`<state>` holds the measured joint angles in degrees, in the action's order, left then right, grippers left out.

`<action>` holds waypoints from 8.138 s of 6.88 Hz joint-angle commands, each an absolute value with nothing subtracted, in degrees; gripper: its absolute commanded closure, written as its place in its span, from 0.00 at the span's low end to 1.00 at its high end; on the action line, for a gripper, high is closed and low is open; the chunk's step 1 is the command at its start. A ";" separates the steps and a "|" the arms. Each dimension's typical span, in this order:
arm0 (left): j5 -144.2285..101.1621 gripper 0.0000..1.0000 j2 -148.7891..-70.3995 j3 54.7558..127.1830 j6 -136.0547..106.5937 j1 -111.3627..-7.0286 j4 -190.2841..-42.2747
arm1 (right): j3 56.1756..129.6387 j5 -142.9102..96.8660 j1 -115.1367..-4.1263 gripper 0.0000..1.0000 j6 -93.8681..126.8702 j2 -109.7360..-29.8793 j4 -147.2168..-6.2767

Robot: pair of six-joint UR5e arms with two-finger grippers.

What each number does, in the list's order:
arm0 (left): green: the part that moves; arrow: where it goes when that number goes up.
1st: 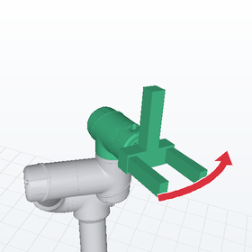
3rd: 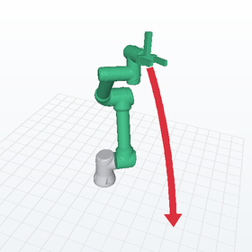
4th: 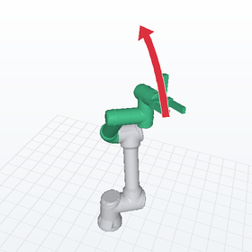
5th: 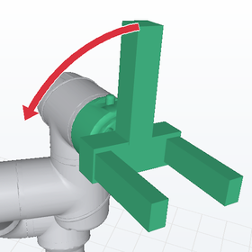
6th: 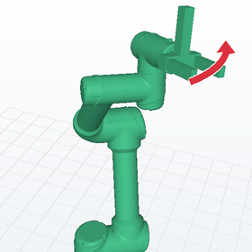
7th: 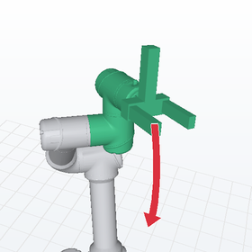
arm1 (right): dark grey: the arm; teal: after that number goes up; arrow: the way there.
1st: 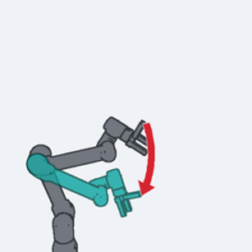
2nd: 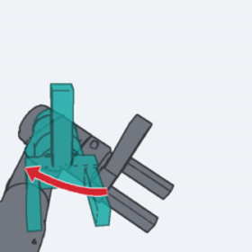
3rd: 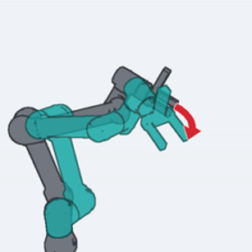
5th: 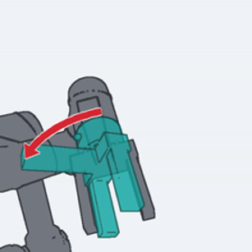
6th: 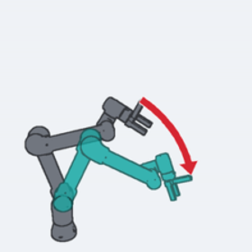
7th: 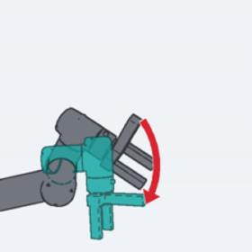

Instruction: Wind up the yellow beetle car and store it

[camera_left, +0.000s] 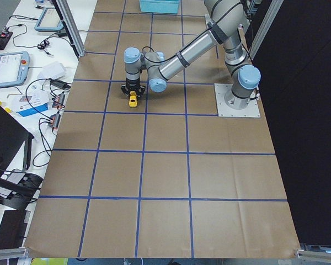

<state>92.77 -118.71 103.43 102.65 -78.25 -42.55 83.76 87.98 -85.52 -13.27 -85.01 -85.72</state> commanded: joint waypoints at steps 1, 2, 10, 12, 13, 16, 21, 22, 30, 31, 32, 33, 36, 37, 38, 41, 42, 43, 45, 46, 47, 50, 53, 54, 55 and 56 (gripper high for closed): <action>92.72 0.99 -118.65 103.45 102.66 -78.05 -42.54 | 83.76 87.98 -85.52 0.00 -13.27 -84.99 -85.69; 92.72 0.99 -118.65 103.36 102.74 -77.96 -42.54 | 83.76 87.98 -85.52 0.00 -13.27 -84.99 -85.69; 92.72 0.99 -118.65 103.36 103.01 -76.91 -42.45 | 83.76 88.07 -85.52 0.00 -13.36 -84.99 -85.69; 92.64 1.00 -118.74 103.36 103.09 -76.82 -42.45 | 83.76 88.15 -85.34 0.00 -13.45 -84.99 -85.78; 92.64 1.00 -118.74 103.36 103.10 -76.73 -42.45 | 83.76 87.98 -85.34 0.00 -13.45 -84.99 -85.78; 92.46 1.00 -118.74 103.36 103.10 -76.12 -42.45 | 83.76 88.07 -85.52 0.00 -13.18 -85.08 -85.69; 92.64 1.00 -118.74 103.36 104.94 -75.85 -42.45 | 83.85 87.98 -85.69 0.00 -12.83 -85.25 -85.60; 92.64 1.00 -118.74 103.36 104.94 -75.59 -42.45 | 83.76 87.89 -85.69 0.00 -12.83 -85.25 -85.61; 92.29 1.00 -118.74 103.36 104.94 -74.62 -42.45 | 83.76 87.89 -85.69 0.00 -13.18 -85.17 -85.61; 92.37 1.00 -118.74 103.36 104.85 -74.62 -42.45 | 83.76 87.89 -85.69 0.00 -13.18 -85.17 -85.69; 92.29 1.00 -118.74 103.36 104.94 -74.53 -42.45 | 83.76 87.89 -85.69 0.00 -13.18 -85.17 -85.69; 92.37 1.00 -118.74 103.36 104.94 -74.53 -42.45 | 83.76 87.89 -85.69 0.00 -13.18 -85.17 -85.69; 92.37 1.00 -118.74 103.36 105.03 -74.53 -42.45 | 83.76 87.89 -85.69 0.00 -13.10 -85.17 -85.69; 92.37 1.00 -118.74 103.36 105.03 -74.53 -42.45 | 83.76 87.89 -85.69 0.00 -13.10 -85.17 -85.69; 92.37 1.00 -118.74 103.36 105.03 -74.44 -42.45 | 83.76 87.89 -85.69 0.00 -13.10 -85.17 -85.69; 92.37 1.00 -118.74 103.36 106.08 -73.66 -42.45 | 83.76 87.89 -85.69 0.00 -13.10 -85.17 -85.69; 92.29 1.00 -118.74 103.45 106.52 -72.96 -42.45 | 83.76 87.89 -85.69 0.00 -13.18 -85.17 -85.69; 92.29 1.00 -118.83 103.45 106.87 -72.86 -42.45 | 83.76 87.89 -85.69 0.00 -13.18 -85.17 -85.69; 92.37 1.00 -118.83 103.36 106.96 -72.86 -42.45 | 83.76 87.89 -85.69 0.00 -13.18 -85.17 -85.69; 92.37 1.00 -118.74 103.36 107.05 -72.77 -42.45 | 83.76 87.89 -85.69 0.00 -13.18 -85.17 -85.69; 92.37 1.00 -118.74 103.27 107.05 -72.77 -42.45 | 83.76 87.89 -85.69 0.00 -13.18 -85.17 -85.69; 92.37 1.00 -118.74 103.18 107.05 -72.77 -42.45 | 83.76 87.89 -85.69 0.00 -13.18 -85.17 -85.61; 92.29 1.00 -118.83 103.18 107.05 -72.77 -42.45 | 83.76 87.89 -85.69 0.00 -13.18 -85.17 -85.69; 92.29 1.00 -118.83 103.18 107.05 -72.77 -42.45 | 83.76 87.89 -85.69 0.00 -13.18 -85.17 -85.69; 92.29 1.00 -118.83 103.18 107.05 -72.77 -42.45 | 83.76 87.89 -85.69 0.00 -13.18 -85.17 -85.69; 92.29 1.00 -118.83 103.10 107.14 -72.69 -42.45 | 83.76 87.89 -85.69 0.00 -13.18 -85.17 -85.69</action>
<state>92.28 -118.83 103.16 107.07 -72.75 -42.46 83.76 87.89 -85.69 -13.18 -85.17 -85.69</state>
